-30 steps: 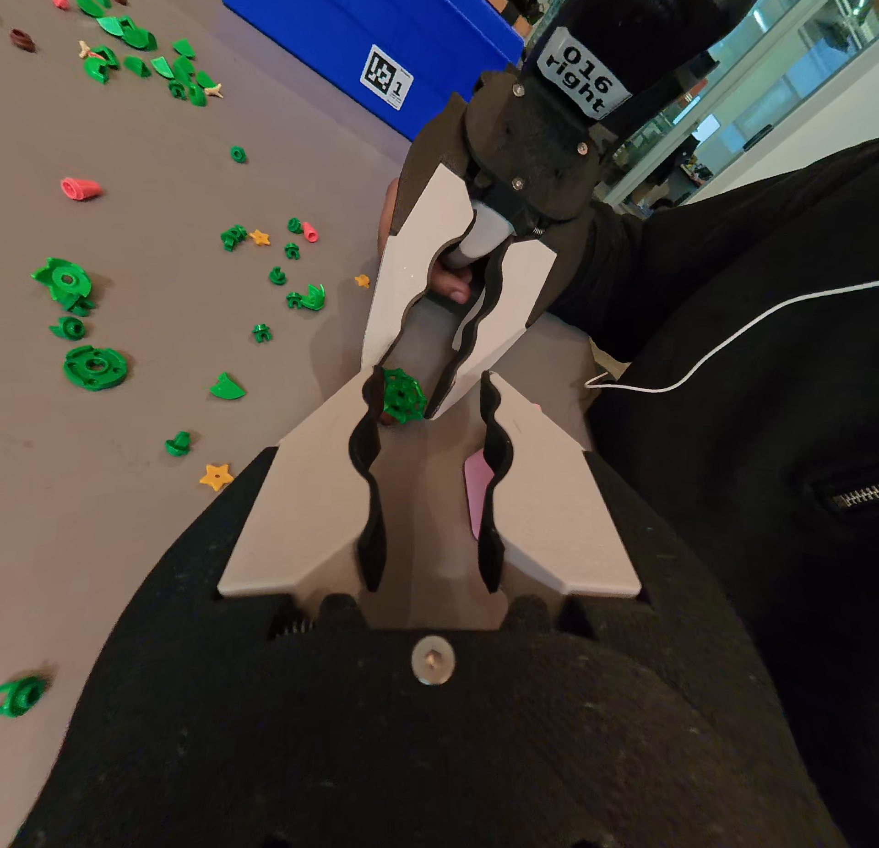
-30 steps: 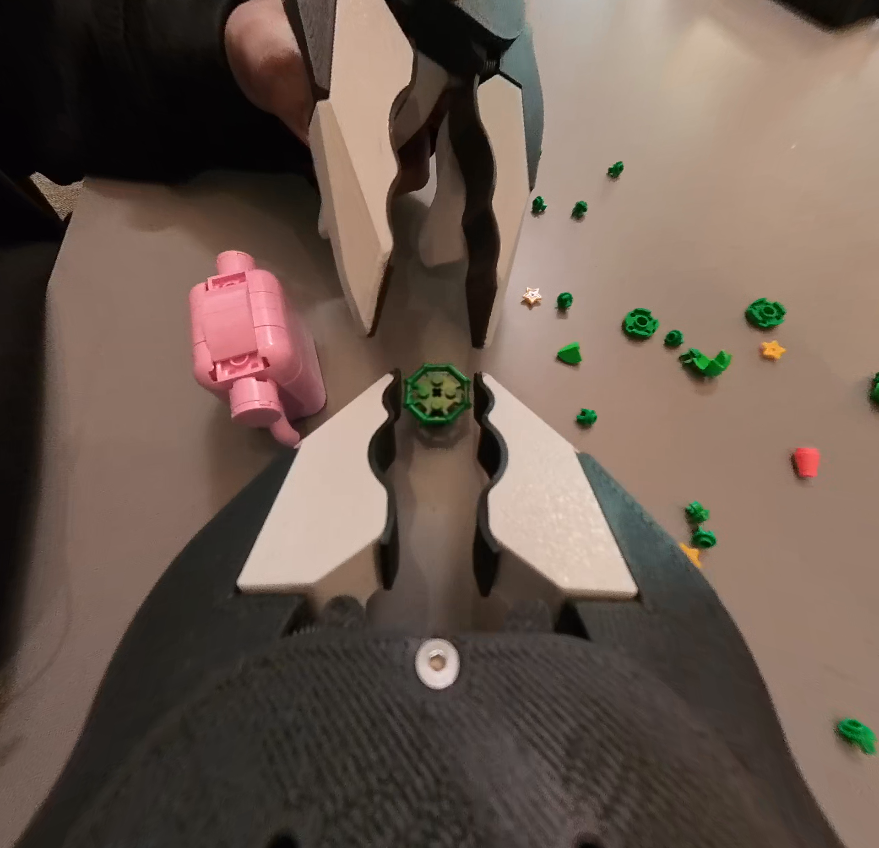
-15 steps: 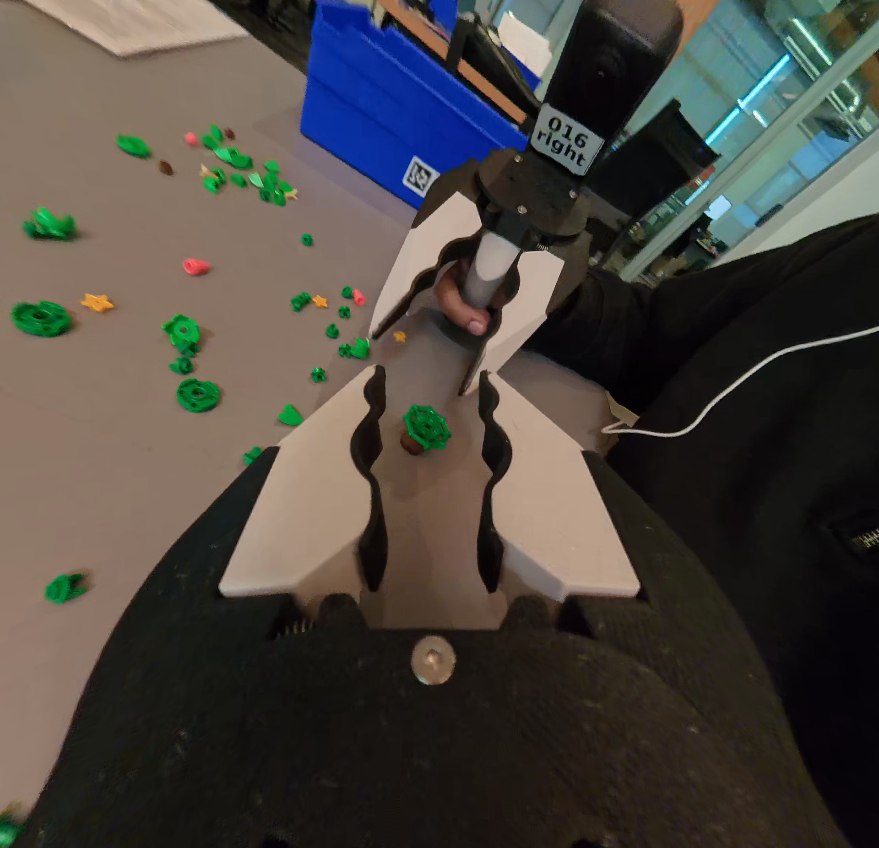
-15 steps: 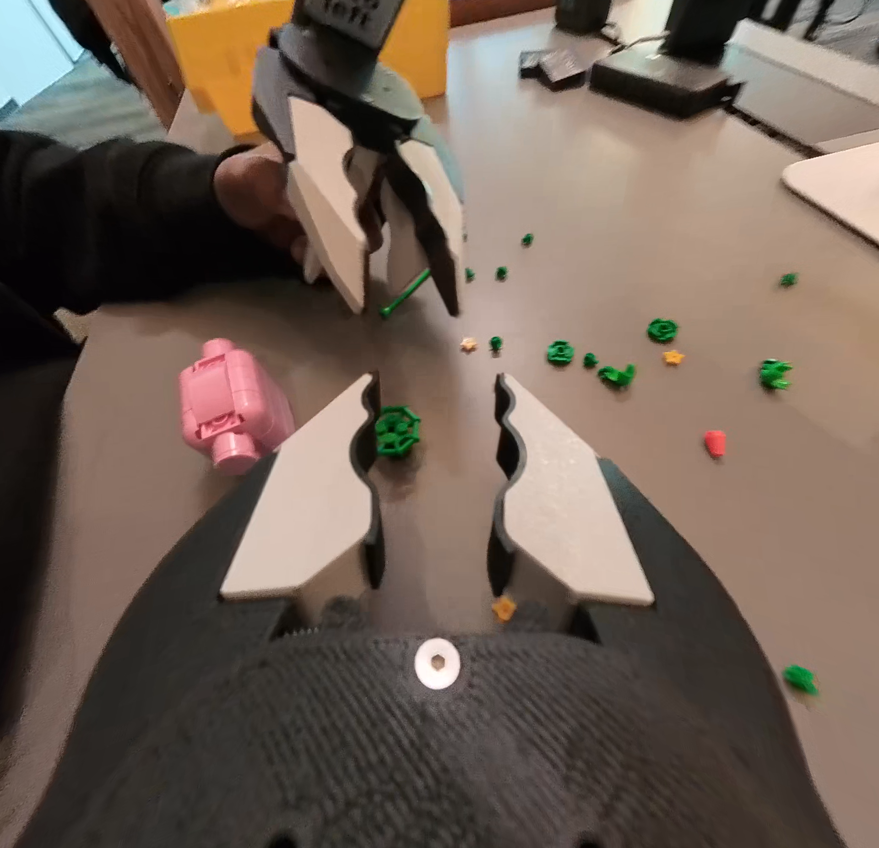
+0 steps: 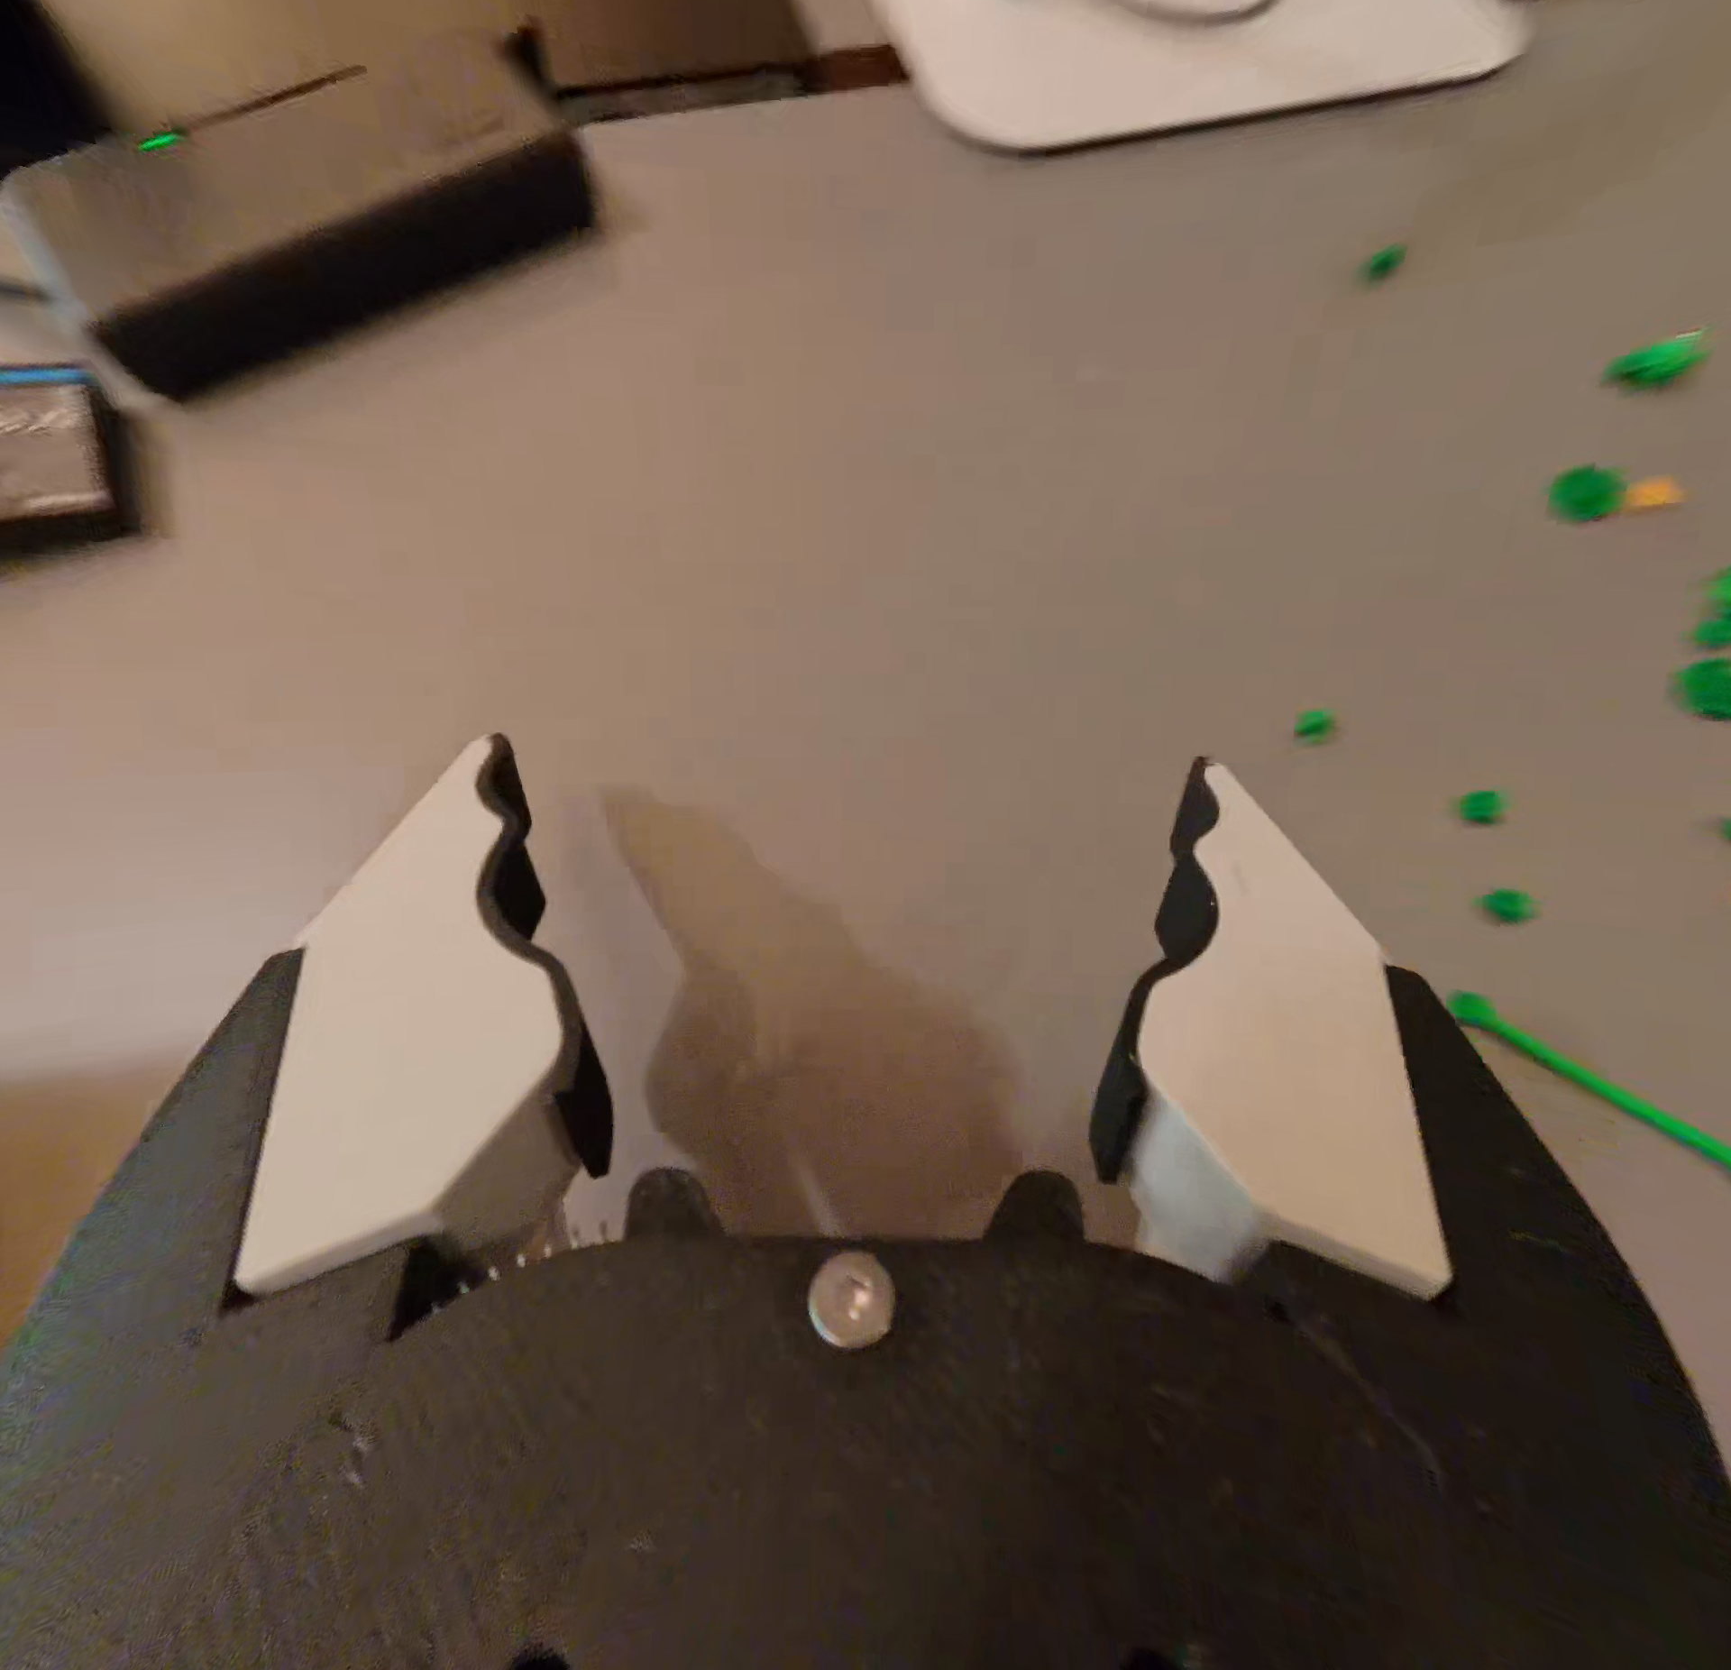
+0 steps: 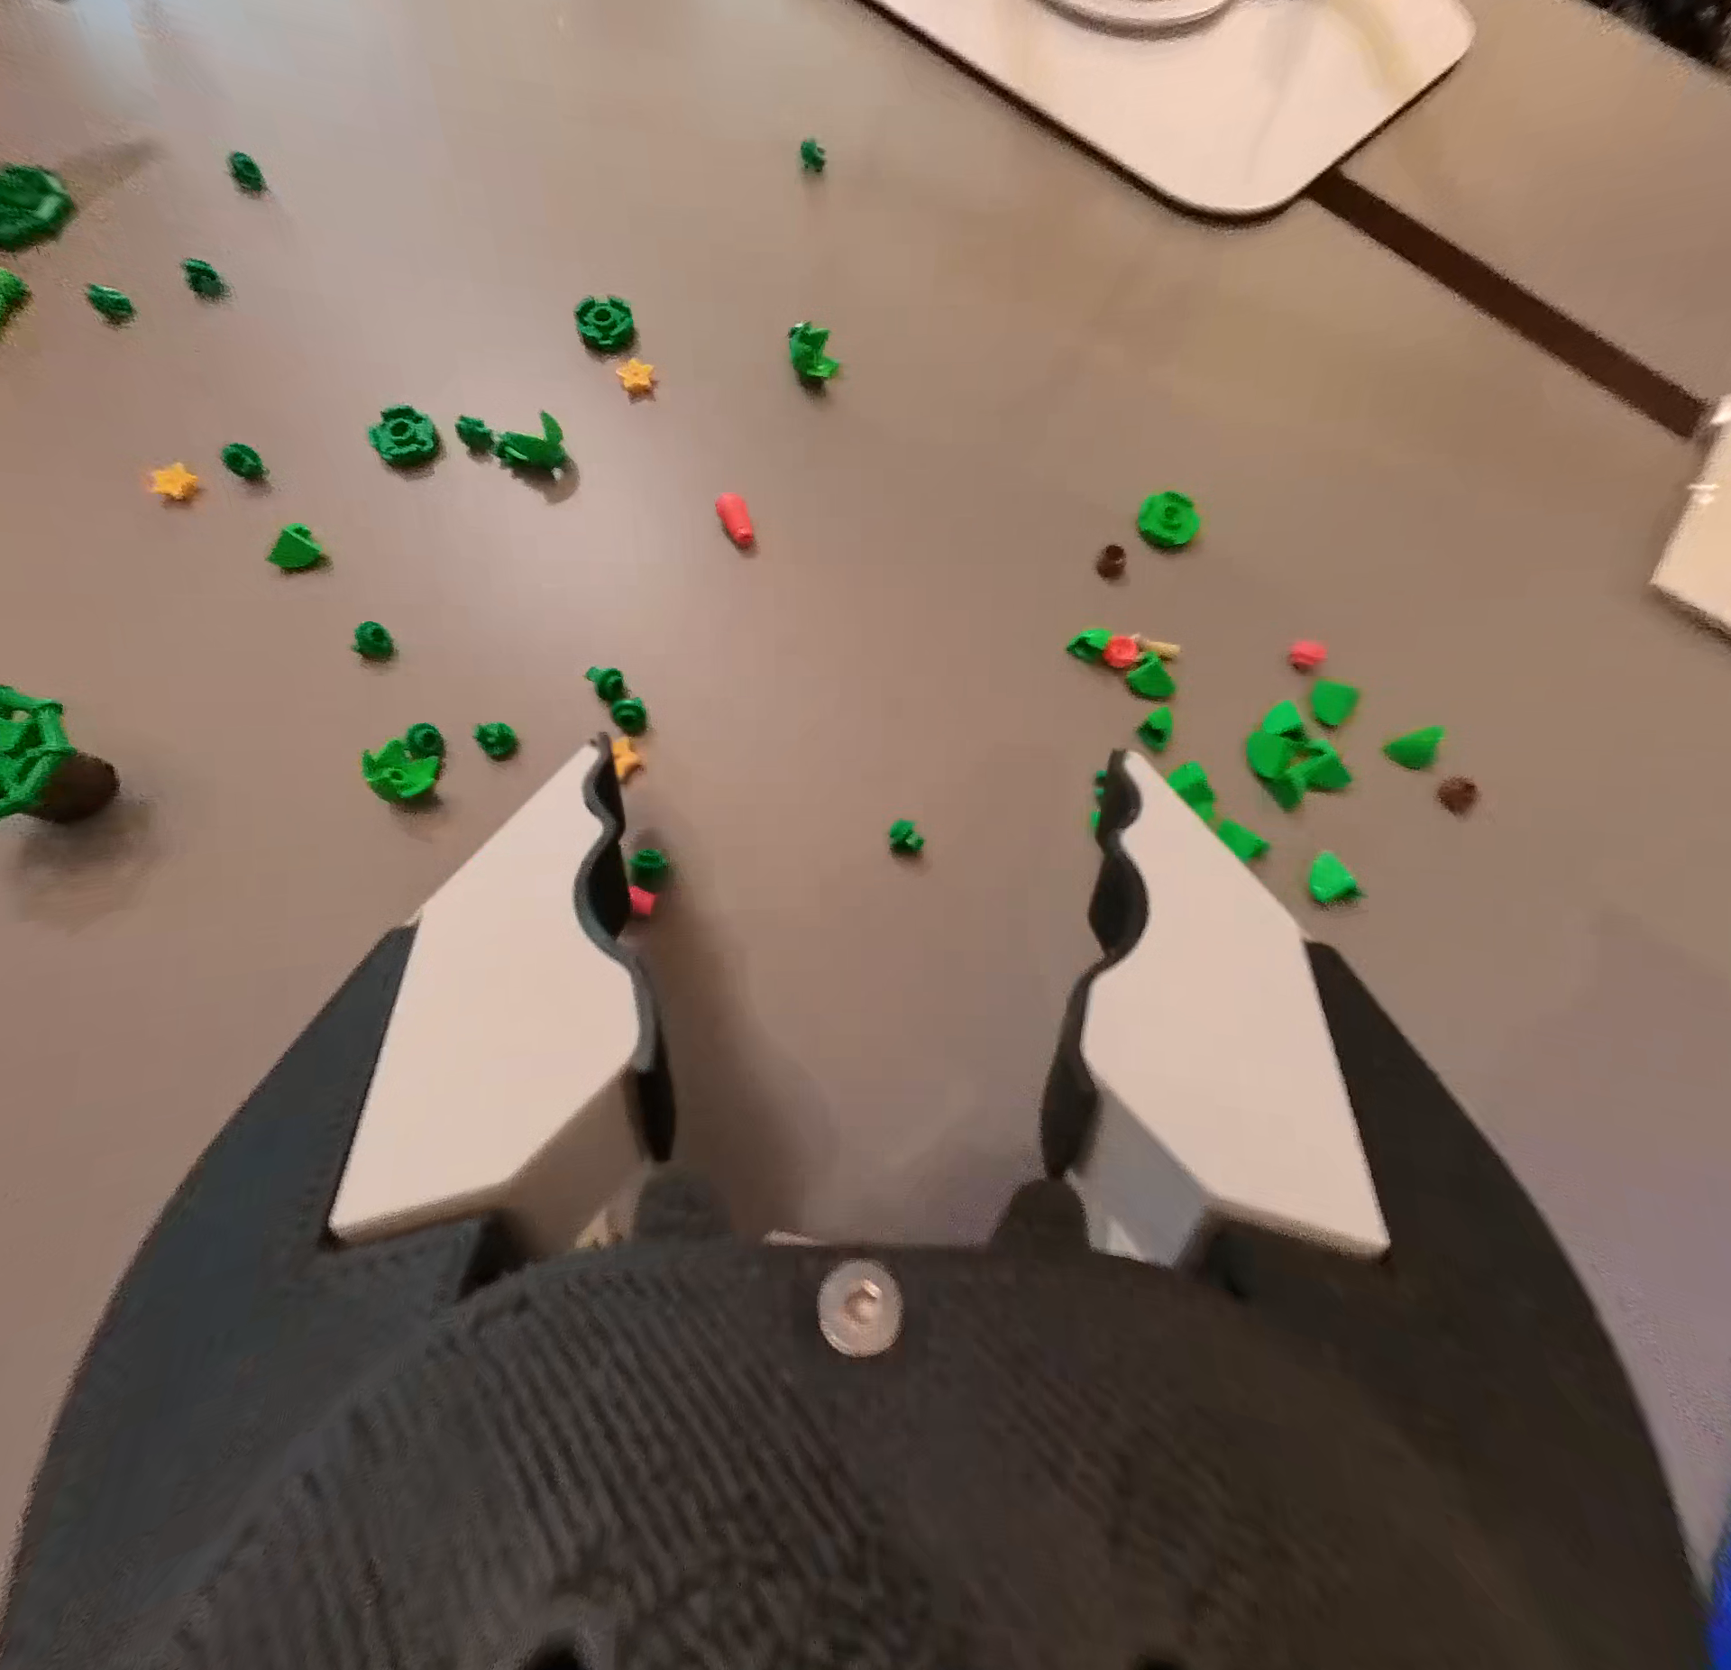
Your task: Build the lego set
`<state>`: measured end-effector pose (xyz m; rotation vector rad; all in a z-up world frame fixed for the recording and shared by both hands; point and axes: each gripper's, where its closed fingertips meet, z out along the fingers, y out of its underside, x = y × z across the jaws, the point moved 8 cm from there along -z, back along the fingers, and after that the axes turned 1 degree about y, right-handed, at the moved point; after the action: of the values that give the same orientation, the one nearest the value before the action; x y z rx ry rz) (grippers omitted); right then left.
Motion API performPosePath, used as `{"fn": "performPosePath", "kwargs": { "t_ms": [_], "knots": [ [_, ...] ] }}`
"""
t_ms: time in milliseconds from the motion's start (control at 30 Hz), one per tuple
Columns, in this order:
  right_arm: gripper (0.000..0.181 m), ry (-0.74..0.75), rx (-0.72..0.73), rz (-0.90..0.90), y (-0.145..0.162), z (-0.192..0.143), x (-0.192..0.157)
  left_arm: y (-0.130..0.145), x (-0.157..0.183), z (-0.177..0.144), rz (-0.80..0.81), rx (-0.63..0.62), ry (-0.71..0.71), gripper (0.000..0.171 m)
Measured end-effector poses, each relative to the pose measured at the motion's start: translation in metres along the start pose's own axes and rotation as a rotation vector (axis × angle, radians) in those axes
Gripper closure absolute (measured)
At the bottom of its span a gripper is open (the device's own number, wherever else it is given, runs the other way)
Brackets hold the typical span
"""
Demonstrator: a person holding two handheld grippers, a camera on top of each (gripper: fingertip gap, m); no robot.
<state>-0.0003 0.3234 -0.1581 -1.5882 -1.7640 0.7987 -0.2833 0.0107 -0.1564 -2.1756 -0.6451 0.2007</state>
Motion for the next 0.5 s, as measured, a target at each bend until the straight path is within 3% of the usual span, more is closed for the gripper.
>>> {"fn": "performPosePath", "kwargs": {
  "t_ms": [233,500],
  "knots": [
    [0.072,-0.013,-0.069,-0.016,0.005,0.010,-0.007,0.010,-0.014,0.009,-0.014,-0.117,-0.130,0.034],
    [0.061,-0.039,-0.094,0.010,0.006,0.012,-0.008,0.012,-0.012,0.011,0.011,-0.150,-0.091,0.036]
  ]
}}
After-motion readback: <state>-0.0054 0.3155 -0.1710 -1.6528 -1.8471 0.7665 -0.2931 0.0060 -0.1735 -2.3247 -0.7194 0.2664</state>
